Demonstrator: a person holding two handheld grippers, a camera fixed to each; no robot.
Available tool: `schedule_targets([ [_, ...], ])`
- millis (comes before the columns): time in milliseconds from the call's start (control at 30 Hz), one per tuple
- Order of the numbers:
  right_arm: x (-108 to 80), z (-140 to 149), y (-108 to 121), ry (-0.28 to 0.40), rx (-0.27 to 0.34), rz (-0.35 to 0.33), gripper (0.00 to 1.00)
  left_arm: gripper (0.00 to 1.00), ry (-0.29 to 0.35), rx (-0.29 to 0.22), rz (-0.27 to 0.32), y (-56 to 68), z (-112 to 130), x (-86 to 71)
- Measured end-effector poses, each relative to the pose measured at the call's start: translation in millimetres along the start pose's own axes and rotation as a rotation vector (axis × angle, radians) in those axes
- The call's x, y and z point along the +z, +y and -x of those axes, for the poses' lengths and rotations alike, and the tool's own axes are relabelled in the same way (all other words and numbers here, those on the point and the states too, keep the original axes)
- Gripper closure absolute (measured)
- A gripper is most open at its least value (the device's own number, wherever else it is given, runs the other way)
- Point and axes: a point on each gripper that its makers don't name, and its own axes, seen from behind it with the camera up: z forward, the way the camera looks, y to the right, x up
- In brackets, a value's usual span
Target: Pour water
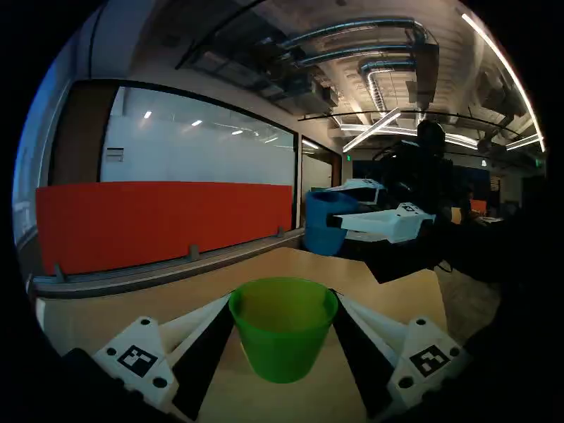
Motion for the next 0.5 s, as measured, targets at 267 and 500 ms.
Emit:
schedule_targets([
  [267,5.6,-14.1,-5.3,0.008,-0.070,-0.016,0.08,0.11,0.005,-0.008,0.019,5.7,3.9,2.0],
  [500,11.3,-28.0,-6.5,0.025,-0.167,-0.015,0.08,0.12,0.007,-0.009,0.029,8.5,5.0,4.7],
])
